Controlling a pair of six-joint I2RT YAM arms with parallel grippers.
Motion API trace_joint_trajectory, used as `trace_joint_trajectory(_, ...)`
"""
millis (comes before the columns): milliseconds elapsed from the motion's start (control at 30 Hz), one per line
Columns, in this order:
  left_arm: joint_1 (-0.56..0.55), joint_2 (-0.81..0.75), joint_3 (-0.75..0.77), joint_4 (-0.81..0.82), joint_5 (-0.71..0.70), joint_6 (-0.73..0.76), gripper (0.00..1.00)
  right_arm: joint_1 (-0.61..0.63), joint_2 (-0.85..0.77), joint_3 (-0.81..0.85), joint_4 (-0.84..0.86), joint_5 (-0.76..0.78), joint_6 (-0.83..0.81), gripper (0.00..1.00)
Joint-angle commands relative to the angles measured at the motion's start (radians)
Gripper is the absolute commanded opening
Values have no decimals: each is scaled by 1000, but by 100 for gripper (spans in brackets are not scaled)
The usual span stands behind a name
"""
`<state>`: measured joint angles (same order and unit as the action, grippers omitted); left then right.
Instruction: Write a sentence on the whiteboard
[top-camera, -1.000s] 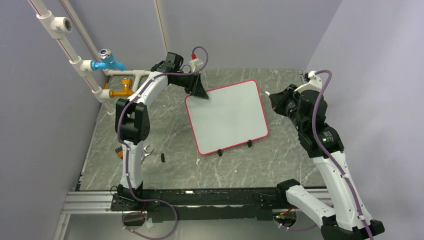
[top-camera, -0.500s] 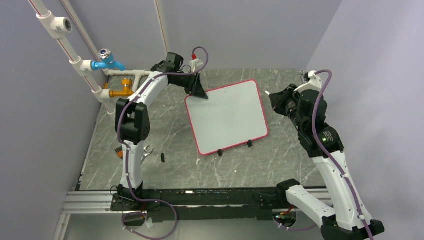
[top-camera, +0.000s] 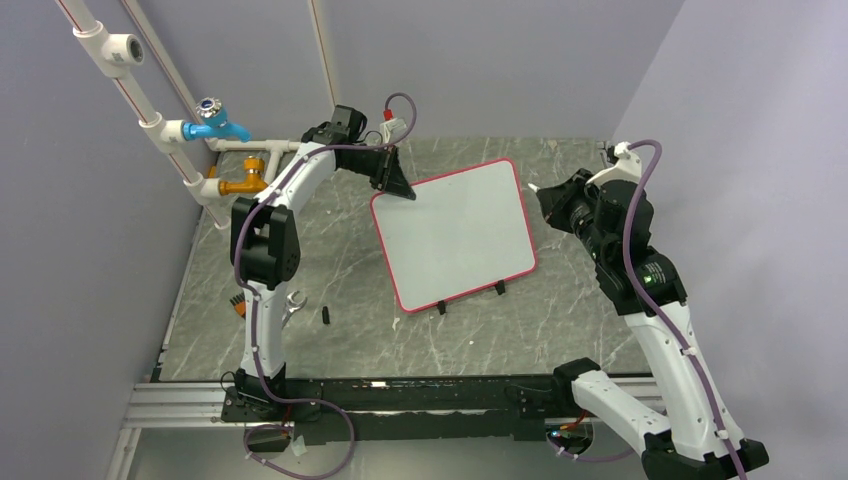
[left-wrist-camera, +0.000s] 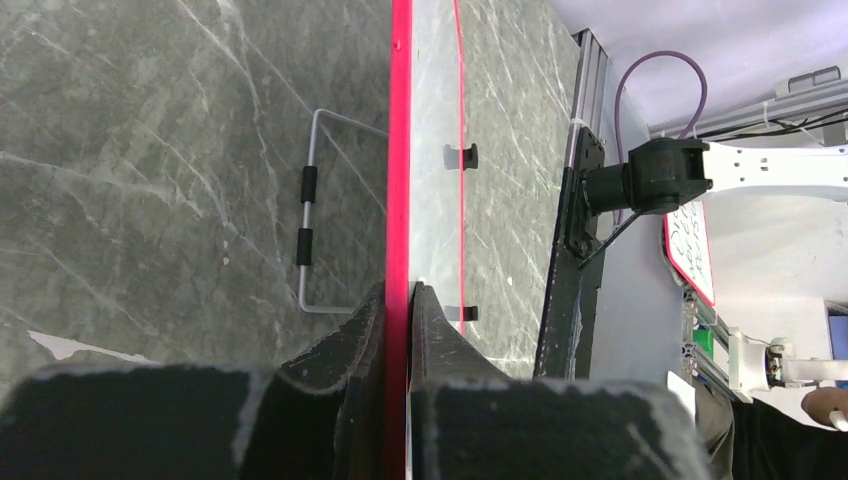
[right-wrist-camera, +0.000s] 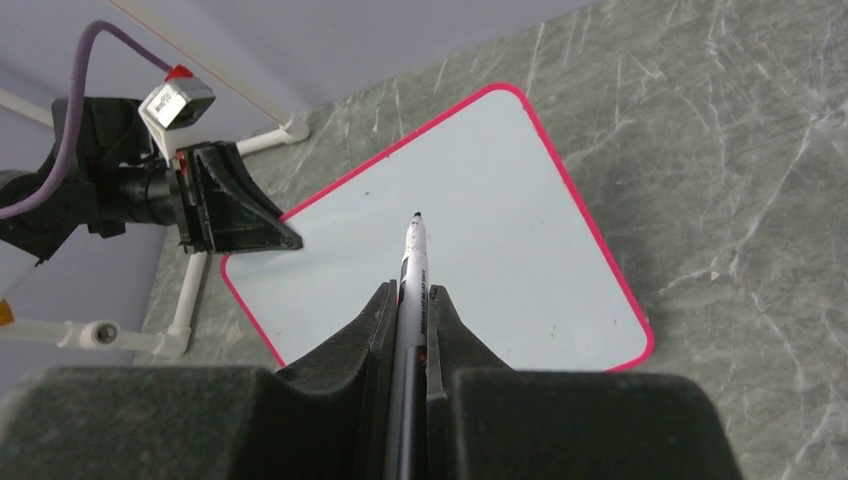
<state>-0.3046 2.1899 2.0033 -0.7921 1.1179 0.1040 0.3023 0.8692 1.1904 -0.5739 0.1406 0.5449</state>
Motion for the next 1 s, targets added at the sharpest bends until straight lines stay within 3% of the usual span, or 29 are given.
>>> trace_joint_trajectory(0, -31, -61, 24, -2, -42, 73, 0, -3, -13, -20, 57, -62, -26, 0)
trace_joint_trajectory(100, -42, -90, 0, 14, -92, 80, 0, -2, -23, -52, 99, -131, -49, 0)
trace_joint_trajectory(300, -73, -148, -61, 75, -172, 59, 0, 4, 2, -118, 215, -441, -114, 0)
trace_joint_trajectory(400, -91, -173, -89, 114, -204, 41, 0, 35, 25, -154, 255, -490, -123, 0)
trace_joint_trajectory(667, -110, -229, -148, 152, -281, 48, 0, 222, 127, -133, 290, -412, -176, 0)
trace_joint_trajectory(967, -141, -242, -140, 75, -351, 113, 0, 409, 227, -113, 358, -242, -193, 0)
